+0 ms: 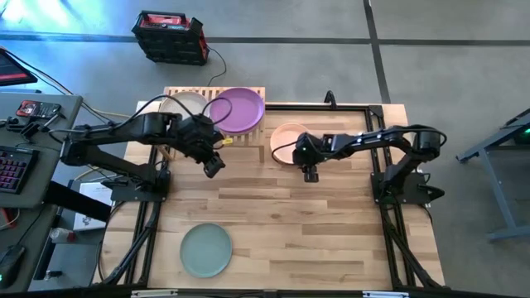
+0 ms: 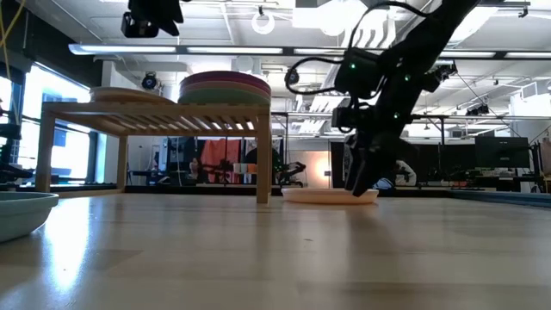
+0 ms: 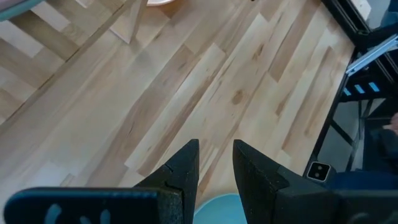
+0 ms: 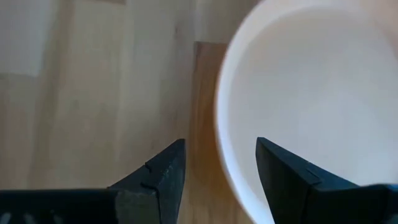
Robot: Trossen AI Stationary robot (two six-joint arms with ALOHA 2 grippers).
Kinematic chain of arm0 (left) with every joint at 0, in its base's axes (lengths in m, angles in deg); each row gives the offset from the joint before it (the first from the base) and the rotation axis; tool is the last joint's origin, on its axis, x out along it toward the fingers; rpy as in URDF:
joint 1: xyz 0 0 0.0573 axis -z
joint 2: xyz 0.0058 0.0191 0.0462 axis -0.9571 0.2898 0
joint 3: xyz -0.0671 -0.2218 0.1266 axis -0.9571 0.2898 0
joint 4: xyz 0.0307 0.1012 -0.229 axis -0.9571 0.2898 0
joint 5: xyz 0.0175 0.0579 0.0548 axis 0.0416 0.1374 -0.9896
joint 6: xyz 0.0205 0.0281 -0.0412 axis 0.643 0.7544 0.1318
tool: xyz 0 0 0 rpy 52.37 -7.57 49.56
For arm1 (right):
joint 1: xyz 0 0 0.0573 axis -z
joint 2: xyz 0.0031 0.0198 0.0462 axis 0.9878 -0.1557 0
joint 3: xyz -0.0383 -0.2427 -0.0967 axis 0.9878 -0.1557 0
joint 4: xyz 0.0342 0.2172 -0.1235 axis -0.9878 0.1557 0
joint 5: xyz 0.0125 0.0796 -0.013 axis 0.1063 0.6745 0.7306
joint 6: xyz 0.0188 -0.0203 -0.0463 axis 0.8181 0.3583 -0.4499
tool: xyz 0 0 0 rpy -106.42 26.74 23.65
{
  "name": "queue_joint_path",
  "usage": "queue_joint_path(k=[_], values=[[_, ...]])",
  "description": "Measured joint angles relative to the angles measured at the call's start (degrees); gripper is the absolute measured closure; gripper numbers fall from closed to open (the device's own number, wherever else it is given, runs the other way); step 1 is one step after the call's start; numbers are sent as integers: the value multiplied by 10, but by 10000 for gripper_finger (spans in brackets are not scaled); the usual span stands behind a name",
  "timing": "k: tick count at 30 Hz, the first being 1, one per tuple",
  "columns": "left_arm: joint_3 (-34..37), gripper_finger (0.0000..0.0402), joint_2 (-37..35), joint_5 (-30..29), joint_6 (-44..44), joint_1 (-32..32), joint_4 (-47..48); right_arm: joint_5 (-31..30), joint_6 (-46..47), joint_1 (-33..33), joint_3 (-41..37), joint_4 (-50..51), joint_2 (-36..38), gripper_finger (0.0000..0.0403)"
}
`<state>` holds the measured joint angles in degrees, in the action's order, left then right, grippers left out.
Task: Place and stack plates onto a shelf
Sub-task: Stack the light brown plate on top of the gray plate on the shelf
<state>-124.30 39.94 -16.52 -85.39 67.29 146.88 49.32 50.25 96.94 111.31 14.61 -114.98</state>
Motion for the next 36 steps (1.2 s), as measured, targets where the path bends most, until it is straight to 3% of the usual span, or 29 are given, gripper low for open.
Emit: queue_joint_path(k=[12, 19, 26, 36], values=[[0, 316, 3, 1, 5, 0, 0, -41, 0, -2, 1, -8, -35, 238], [0, 316, 3, 1, 5, 0, 0, -58, 15, -9, 17, 7, -40, 295], [0, 316, 3, 1, 5, 0, 0, -60, 38, -11, 44, 29, -41, 393], [0, 316, 3, 1, 28, 0, 1, -45, 93, -12, 71, 88, -40, 402]])
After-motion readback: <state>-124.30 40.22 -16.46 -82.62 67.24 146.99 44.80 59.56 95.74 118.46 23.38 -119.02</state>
